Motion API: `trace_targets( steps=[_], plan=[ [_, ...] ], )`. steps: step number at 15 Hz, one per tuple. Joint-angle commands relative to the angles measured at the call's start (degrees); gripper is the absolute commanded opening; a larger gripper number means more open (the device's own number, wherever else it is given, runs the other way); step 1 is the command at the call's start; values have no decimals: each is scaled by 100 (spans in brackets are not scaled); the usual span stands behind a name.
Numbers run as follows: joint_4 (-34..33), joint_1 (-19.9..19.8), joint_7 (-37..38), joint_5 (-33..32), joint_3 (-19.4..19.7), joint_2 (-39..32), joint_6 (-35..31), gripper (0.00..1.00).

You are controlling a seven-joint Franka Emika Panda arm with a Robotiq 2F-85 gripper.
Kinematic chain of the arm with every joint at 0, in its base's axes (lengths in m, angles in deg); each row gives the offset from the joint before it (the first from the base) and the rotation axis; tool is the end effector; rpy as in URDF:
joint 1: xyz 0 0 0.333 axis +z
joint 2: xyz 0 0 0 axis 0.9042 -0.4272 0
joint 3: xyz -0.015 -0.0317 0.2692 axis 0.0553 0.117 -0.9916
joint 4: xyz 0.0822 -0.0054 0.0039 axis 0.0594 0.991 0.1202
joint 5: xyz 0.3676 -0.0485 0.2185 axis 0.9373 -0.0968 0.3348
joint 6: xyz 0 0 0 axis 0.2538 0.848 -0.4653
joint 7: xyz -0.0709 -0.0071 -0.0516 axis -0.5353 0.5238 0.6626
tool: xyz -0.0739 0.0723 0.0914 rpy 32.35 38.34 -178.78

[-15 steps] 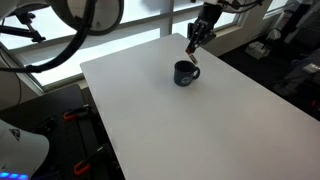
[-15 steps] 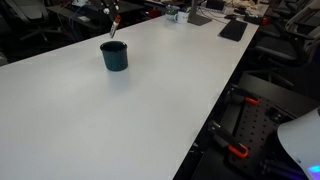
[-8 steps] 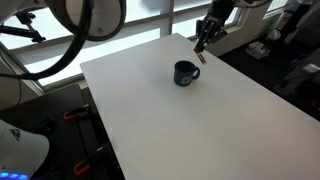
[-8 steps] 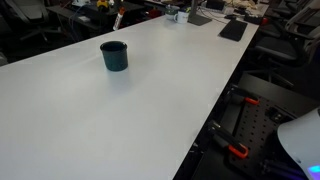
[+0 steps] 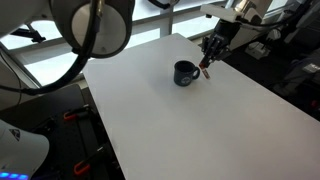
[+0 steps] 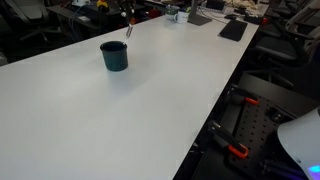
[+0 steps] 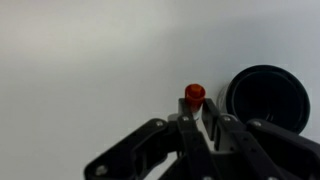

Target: Take the marker out of the mug.

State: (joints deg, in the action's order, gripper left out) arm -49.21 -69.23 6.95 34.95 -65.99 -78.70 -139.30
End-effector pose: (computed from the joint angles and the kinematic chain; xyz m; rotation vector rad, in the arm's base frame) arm 0.7249 -0.0764 0.2243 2.9898 -0.2271 -0.7081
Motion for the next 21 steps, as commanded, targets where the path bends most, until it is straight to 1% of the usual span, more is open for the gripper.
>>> trace_targets(
  steps=[1,6,15,21],
  plan=[
    [10,-63,98,-56,88,-110,-71,5],
    [24,-90,79,-74,122,-270,-43,5],
    [117,72,-43,-86,97,-728,69,5],
    [147,11,-104,-35,63,-873,228,5]
  ],
)
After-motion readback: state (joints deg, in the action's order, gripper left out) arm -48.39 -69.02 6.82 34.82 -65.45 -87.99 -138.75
